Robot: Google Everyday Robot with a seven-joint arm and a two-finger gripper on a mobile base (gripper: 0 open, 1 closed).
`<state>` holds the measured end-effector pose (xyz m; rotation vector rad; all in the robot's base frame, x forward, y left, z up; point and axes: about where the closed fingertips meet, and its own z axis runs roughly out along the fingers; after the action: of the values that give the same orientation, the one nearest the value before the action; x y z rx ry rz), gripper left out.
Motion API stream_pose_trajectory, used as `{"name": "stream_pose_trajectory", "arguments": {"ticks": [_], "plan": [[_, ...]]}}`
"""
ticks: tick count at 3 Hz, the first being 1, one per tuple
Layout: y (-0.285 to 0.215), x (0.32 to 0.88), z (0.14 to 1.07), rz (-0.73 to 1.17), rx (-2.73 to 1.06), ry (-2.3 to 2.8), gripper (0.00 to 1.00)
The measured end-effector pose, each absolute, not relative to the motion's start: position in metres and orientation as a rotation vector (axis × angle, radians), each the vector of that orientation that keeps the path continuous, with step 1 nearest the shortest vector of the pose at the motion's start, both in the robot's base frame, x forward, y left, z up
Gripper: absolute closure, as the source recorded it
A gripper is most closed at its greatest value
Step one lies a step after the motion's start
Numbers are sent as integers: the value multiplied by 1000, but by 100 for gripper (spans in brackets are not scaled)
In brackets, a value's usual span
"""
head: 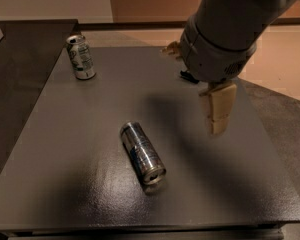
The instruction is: Pick redbull can
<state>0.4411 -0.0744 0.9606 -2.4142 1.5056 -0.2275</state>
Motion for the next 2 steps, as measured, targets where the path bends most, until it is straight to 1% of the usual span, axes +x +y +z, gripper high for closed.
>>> {"name": "stream_pose_trajectory", "arguments": {"ticks": [1,2], "plan": [[-59,435,956,-284,-2507,1373,0],[-36,441,953,-211,-2589,1170,0]]}}
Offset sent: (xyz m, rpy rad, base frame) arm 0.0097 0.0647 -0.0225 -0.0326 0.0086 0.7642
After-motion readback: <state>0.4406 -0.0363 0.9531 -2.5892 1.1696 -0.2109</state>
